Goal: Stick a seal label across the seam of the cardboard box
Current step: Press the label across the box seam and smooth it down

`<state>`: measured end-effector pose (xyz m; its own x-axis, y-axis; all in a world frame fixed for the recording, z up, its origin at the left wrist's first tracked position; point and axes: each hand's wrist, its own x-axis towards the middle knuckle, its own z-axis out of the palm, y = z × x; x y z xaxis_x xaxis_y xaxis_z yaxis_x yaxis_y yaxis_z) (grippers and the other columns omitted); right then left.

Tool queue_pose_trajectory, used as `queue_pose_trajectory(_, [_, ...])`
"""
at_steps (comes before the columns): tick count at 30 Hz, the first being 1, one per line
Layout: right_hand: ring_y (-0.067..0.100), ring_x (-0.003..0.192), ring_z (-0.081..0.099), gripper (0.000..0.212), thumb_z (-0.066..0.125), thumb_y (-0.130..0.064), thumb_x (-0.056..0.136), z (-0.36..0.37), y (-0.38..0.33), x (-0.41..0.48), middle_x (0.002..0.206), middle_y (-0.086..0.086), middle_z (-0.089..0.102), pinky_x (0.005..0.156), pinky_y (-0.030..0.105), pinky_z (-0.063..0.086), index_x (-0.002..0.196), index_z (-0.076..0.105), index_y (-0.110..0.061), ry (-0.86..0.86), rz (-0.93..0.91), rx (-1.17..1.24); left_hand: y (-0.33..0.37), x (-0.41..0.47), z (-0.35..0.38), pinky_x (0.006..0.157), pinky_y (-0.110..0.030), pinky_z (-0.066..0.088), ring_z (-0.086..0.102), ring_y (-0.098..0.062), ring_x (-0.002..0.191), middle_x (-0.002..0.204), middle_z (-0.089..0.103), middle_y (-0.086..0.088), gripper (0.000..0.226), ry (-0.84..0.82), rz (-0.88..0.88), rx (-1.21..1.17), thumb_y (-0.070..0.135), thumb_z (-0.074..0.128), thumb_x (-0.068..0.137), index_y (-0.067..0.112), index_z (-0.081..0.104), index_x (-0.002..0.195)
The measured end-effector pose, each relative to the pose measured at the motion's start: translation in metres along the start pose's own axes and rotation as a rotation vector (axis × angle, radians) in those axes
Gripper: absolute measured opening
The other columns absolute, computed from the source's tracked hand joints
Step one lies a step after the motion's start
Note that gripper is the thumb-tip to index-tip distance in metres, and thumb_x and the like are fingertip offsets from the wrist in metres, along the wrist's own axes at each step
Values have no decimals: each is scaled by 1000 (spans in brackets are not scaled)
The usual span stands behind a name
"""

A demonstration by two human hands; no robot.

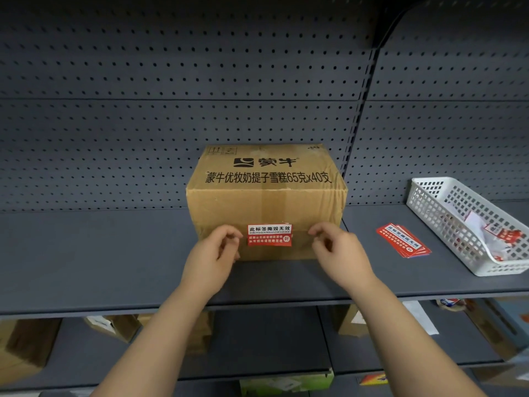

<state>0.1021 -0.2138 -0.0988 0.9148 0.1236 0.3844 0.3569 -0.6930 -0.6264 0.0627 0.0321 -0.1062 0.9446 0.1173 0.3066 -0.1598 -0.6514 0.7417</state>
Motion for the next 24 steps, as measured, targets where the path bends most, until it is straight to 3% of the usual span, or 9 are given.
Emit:
queue_pose_trajectory(2, [15,89,62,28,56,-13,85,3,8,-12,100,2,70,77,37,52,110,66,-17,9,-307,-101,-9,-14,5,72,-38,53,60,-7,85,91,69,7,18,46,318,190,28,52,91,28,64,105])
queue_pose_trajectory(3, [21,108,60,36,55,-15,83,7,13,-18,115,4,68,89,39,49,118,64,-15,-14,-499,-239,-14,-19,11,82,-41,53,59,-12,102,107,70,1,26,18,505,318,28,51,91,23,64,113])
queue_pose_trajectory(5, [26,136,41,52,53,-20,82,22,23,-23,143,5,54,108,45,34,134,54,-15,-103,-785,-544,-25,-21,25,106,-47,38,47,-23,132,139,58,-6,42,-75,765,559,29,49,93,16,56,132])
queue_pose_trajectory(6, [25,142,30,59,53,-23,82,28,27,-22,151,4,44,113,49,26,140,46,-14,-142,-830,-660,-28,-17,28,113,-48,29,37,-25,141,149,46,-7,49,-109,821,669,32,47,94,14,48,140])
queue_pose_trajectory(8, [24,147,16,68,54,-30,86,36,30,-15,158,3,28,116,54,13,148,32,-14,-169,-782,-809,-28,-6,31,118,-50,14,20,-27,147,157,30,-9,61,-172,819,866,40,38,95,10,34,148])
queue_pose_trajectory(11, [22,147,11,72,52,-38,90,36,39,-5,160,-3,14,116,57,6,151,22,-17,-132,-747,-942,-35,8,27,119,-50,-1,6,-26,150,160,18,-8,69,-251,763,1117,50,24,95,10,23,151])
queue_pose_trajectory(17, [23,145,19,67,45,-39,93,14,70,-3,159,-10,26,116,59,3,152,19,-23,-87,-728,-1103,-53,6,1,109,-54,-29,-21,-25,142,157,-19,-3,67,-259,752,1359,49,11,98,13,-10,151])
queue_pose_trajectory(21, [23,145,16,63,42,-38,96,-4,76,-10,159,-7,26,115,60,10,152,20,-21,-86,-792,-1107,-66,-1,-24,118,-54,-10,11,-25,147,160,15,-4,62,-254,812,1280,43,18,98,13,19,152])
queue_pose_trajectory(24, [22,146,16,68,50,-39,93,5,56,-5,159,-4,18,116,56,12,152,22,-20,-78,-897,-1086,-52,1,-16,119,-52,-6,6,-25,149,161,11,-5,62,-248,908,1226,43,18,98,13,15,153])
